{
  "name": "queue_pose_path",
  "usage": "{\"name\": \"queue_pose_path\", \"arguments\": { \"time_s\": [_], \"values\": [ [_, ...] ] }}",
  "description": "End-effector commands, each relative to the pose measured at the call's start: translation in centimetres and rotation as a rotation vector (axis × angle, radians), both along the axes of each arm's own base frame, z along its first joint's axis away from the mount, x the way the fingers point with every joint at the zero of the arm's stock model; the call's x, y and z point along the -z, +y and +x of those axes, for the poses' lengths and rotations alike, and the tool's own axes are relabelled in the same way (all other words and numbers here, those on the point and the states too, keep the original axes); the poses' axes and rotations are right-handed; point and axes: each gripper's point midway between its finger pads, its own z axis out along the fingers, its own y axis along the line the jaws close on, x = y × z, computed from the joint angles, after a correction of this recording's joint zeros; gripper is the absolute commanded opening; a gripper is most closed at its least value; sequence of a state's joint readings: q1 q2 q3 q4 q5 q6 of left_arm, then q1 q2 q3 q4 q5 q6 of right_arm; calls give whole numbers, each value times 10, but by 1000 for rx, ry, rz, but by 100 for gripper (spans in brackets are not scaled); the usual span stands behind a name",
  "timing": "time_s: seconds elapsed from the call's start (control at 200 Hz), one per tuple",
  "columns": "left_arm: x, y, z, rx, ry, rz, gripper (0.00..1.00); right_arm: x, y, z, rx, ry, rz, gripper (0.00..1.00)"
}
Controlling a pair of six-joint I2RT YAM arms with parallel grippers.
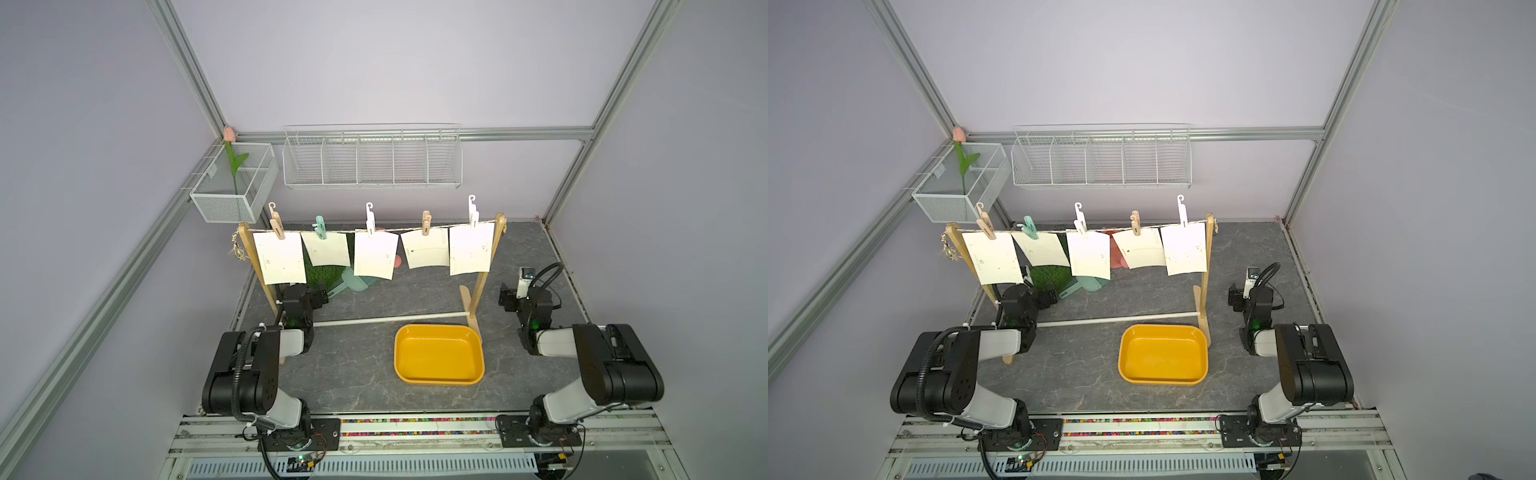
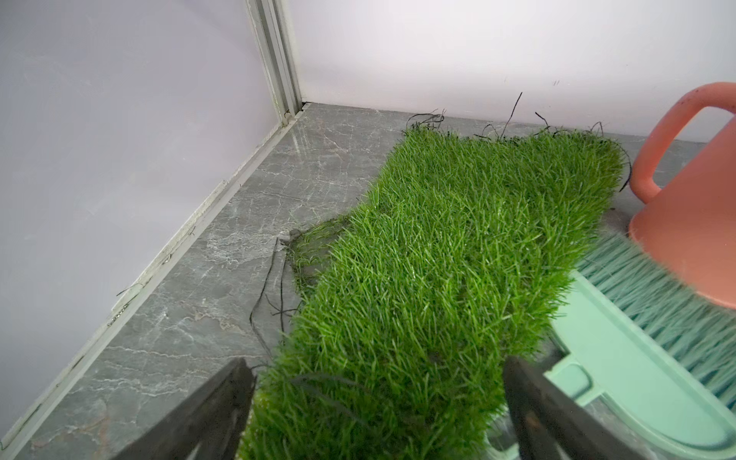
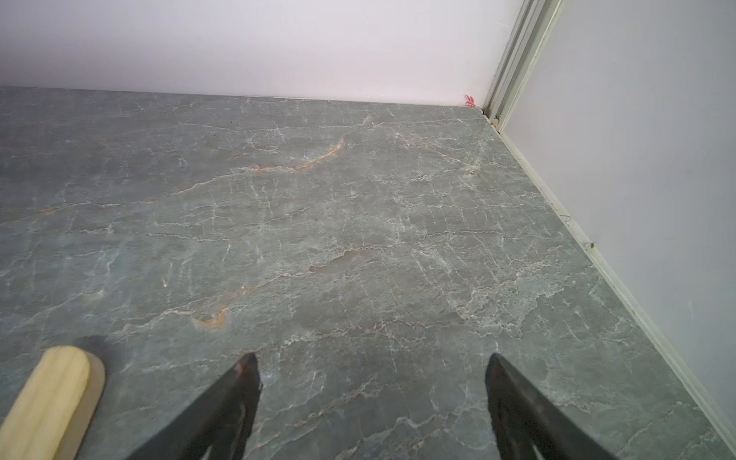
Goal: Remove the postcards from the strings
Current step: Pinch the postcard on the clothesline.
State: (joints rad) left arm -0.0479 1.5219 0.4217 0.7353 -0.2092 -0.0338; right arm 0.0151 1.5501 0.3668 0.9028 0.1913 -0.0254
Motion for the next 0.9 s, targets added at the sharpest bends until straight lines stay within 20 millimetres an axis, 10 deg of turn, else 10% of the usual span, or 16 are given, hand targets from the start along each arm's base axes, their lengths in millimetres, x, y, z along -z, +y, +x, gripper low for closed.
{"name": "queue_pose_path", "arguments": {
  "time_s": [0.0,0.9],
  "values": [
    [-14,2,5,-12,-43,-6,99,-7,0,1,10,-30,6,89],
    [-17,-19,3,93,-53,37,100,-21,-9,2,71,0,0,89]
  ]
}}
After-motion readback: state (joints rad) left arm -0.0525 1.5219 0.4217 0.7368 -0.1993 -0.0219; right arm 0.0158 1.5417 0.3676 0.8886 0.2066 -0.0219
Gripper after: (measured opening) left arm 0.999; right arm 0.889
